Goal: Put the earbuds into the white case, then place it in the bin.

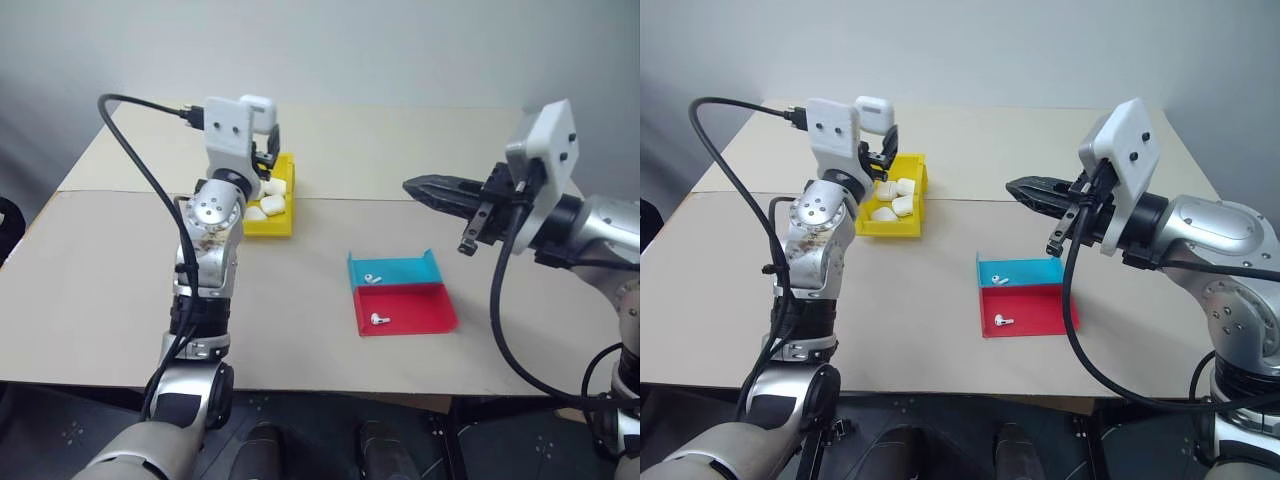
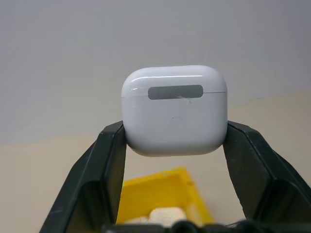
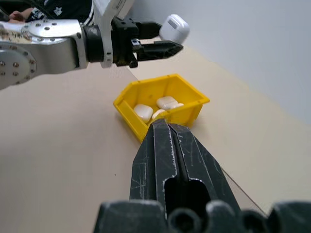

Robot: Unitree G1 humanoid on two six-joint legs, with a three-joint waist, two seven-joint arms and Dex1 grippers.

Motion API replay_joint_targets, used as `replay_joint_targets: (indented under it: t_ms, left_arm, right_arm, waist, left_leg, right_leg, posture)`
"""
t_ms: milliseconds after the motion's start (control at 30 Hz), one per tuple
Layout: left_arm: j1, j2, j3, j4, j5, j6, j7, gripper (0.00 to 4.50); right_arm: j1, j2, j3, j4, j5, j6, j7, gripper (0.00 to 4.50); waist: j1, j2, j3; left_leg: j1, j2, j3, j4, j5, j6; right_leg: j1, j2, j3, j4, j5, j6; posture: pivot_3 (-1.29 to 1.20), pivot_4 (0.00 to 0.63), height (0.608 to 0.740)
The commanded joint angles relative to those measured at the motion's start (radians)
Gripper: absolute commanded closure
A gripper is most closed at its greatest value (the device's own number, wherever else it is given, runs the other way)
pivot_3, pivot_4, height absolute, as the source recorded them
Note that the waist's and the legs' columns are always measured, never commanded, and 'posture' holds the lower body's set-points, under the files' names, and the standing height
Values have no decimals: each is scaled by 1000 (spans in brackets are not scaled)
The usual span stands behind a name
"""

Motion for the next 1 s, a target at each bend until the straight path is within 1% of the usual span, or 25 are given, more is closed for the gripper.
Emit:
replay_joint_targets:
  t_ms: [33, 100, 200, 267, 300, 367, 400, 433, 467, 533, 600, 633, 767, 867, 933, 1000]
  left_arm:
    - [-25, 3, -14, 70, 31, 33, 54, 1772]
    - [-30, 5, -31, 122, 42, 48, 60, 1772]
    - [-32, 13, -65, 191, 79, 6, 85, 1772]
    - [-45, 8, -60, 237, 62, -24, 77, 1060]
    - [-56, 7, -61, 258, 58, -33, 74, 817]
    - [-70, 6, -59, 272, 46, -68, 64, 157]
    - [-74, 6, -61, 270, 46, -92, 64, 37]
    - [-76, 3, -61, 263, 47, -121, 72, 37]
    - [-79, -16, -26, 243, 2, -141, 70, 37]
    - [-83, -58, 79, 192, -151, -125, 30, 37]
    - [-93, -64, 171, 158, -322, -10, -58, 37]
    - [-81, -56, 178, 135, -352, 6, -87, 37]
    - [-3, -11, 151, 31, -411, 46, -188, 37]
    - [117, 58, 117, -107, -447, 70, -296, 37]
    - [211, 107, 134, -218, -534, 114, -382, 37]
    - [305, 176, 161, -326, -637, 167, -479, 37]
  right_arm:
    - [2, -26, -13, -23, -21, -15, -16, 4474]
    - [7, -30, 2, -24, -36, -6, -27, 4474]
    - [17, -37, 24, -32, -55, 5, -40, 4474]
    - [29, -39, 31, -43, -62, 4, -43, 4500]
    - [32, -40, 36, -46, -64, 3, -45, 4500]
    - [35, -44, 43, -53, -70, 2, -48, 4500]
    - [36, -44, 43, -55, -69, 3, -49, 4500]
    - [37, -44, 42, -57, -69, 2, -49, 4500]
    - [38, -46, 41, -57, -69, 3, -50, 4500]
    - [47, -51, 43, -64, -81, -6, -46, 4500]
    - [57, -55, 43, -67, -91, -11, -42, 4500]
    - [62, -56, 44, -68, -95, -13, -37, 4500]
    - [104, -68, 44, -69, -127, -60, -4, 4500]
    - [253, -84, 25, -71, -245, -277, 104, 4500]
    - [359, -111, -6, -57, -308, -396, 179, 4500]
    - [437, -150, -48, -26, -347, -476, 253, 4500]
  waist:
    - [1, 0, 0]
    - [1, 0, 0]
    - [2, -1, 0]
    - [2, -1, 0]
    - [2, -1, 0]
    - [2, -1, 1]
    - [1, -1, 1]
    - [1, -1, 1]
    - [2, -1, 1]
    - [2, -1, 1]
    - [1, -1, 1]
    - [-1, -1, 1]
    - [-5, -1, 0]
    - [-2, -1, 0]
    - [-2, -1, 0]
    - [-2, -1, 1]
  left_leg:
    - [0, 0, 0, 0, 0, 0]
    - [0, 0, 0, 0, 0, 0]
    - [-1, 0, 0, 0, 0, 0]
    - [-1, 0, 0, 0, 0, 0]
    - [-1, 0, 0, 0, 0, 0]
    - [-1, 0, 0, 0, 0, 0]
    - [-1, 0, 0, 0, 0, 0]
    - [-1, 0, 0, 0, 0, 0]
    - [-1, 0, 0, 0, 0, 0]
    - [-1, 0, 0, 0, 0, 0]
    - [-2, 0, 0, 0, 0, 0]
    - [-2, 0, 0, 0, 0, 0]
    - [-1, 0, 0, 0, 0, 0]
    - [0, 0, 0, 0, 0, 0]
    - [-1, 0, 0, -1, 0, 0]
    - [-1, 0, 0, -1, 0, 0]
  right_leg:
    - [0, 0, 0, 0, 0, 0]
    - [0, 0, 0, 0, 0, 0]
    - [0, 0, 0, -1, 0, 0]
    - [0, 0, 0, -1, 0, 0]
    - [0, 0, 0, -1, 0, 0]
    - [-1, 0, 0, 0, 0, 0]
    - [-1, 0, 0, -1, 0, 0]
    - [-1, 0, 0, -1, 0, 0]
    - [-1, 0, 0, -1, 0, 0]
    - [-1, 0, 0, 0, 0, 0]
    - [-1, -1, 0, -1, 0, 0]
    - [-1, -1, 0, 0, 0, 0]
    - [-1, 0, 0, 0, 0, 0]
    - [0, 0, 0, 0, 0, 0]
    - [0, 0, 0, -1, 0, 0]
    - [0, -1, 0, 0, 0, 0]
  posture:
    - [0, 150, 740]
    - [0, 150, 740]
    - [0, 150, 740]
    - [0, 150, 740]
    - [0, 150, 740]
    - [0, 150, 740]
    - [0, 150, 740]
    - [0, 150, 740]
    - [0, 150, 740]
    - [0, 150, 740]
    - [0, 150, 740]
    - [0, 150, 740]
    - [0, 150, 740]
    - [0, 150, 740]
    - [0, 150, 740]
    - [0, 150, 740]
